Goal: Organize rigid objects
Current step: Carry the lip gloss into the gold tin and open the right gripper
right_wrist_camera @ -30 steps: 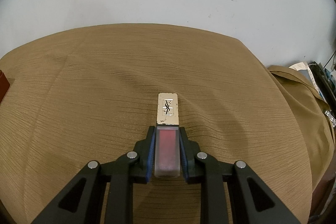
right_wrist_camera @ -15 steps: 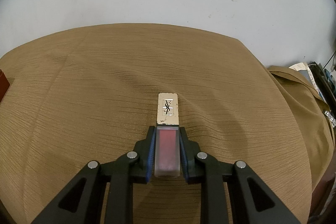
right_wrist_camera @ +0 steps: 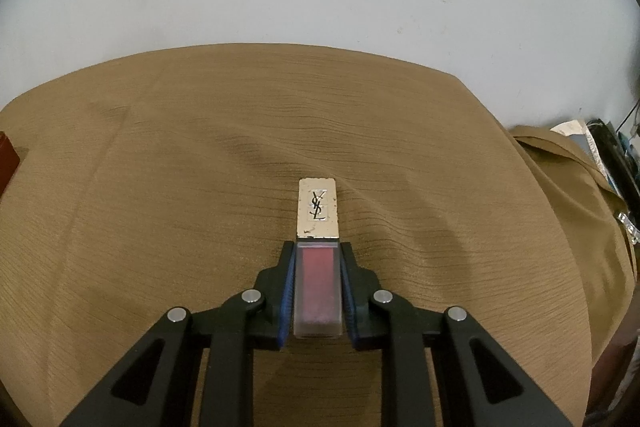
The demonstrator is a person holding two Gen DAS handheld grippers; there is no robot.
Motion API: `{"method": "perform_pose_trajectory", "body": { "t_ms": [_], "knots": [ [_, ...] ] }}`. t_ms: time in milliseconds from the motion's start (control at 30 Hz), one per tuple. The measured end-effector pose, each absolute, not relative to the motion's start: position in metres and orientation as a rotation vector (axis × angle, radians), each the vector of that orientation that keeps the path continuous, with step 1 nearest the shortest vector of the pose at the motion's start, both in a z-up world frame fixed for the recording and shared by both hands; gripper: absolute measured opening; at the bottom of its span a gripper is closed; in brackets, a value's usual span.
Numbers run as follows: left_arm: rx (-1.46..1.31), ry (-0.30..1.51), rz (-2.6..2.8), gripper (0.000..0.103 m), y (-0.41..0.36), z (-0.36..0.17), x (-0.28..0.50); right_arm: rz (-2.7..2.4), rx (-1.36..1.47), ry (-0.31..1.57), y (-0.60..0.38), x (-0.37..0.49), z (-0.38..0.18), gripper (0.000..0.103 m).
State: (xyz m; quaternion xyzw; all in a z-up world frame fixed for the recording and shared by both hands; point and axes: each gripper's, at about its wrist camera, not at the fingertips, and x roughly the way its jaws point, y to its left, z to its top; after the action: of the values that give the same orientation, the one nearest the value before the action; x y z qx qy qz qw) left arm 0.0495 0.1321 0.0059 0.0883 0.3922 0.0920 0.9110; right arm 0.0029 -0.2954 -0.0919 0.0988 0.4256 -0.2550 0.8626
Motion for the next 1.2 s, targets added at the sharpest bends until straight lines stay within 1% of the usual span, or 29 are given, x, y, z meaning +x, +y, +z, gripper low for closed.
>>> {"method": "perform_pose_trajectory", "body": {
  "t_ms": [200,433,633,833,1067,1200],
  "knots": [
    [0.188,0.825,0.174,0.077,0.13,-0.006,0.051,-0.477,0.208,0.885,-0.269,0.01,-0.083,0.02],
    [0.173,0.852,0.166,0.081,0.132,-0.015,0.054,-0.327,0.172,0.853,-0.214,0.035,-0.062,0.02],
    [0.149,0.866,0.183,0.082,0.139,-0.018,0.055,-0.167,0.15,0.829,-0.153,0.059,-0.041,0.02],
    [0.119,0.87,0.209,0.086,0.15,-0.016,0.057,-0.038,0.128,0.794,-0.104,0.077,-0.015,0.02],
    [0.072,0.869,0.239,0.087,0.165,-0.013,0.059,0.072,0.072,0.773,-0.036,0.106,0.015,0.02],
    [0.063,0.87,0.249,0.088,0.169,-0.012,0.06,0.115,0.041,0.782,-0.009,0.122,0.022,0.02]
  ]
}}
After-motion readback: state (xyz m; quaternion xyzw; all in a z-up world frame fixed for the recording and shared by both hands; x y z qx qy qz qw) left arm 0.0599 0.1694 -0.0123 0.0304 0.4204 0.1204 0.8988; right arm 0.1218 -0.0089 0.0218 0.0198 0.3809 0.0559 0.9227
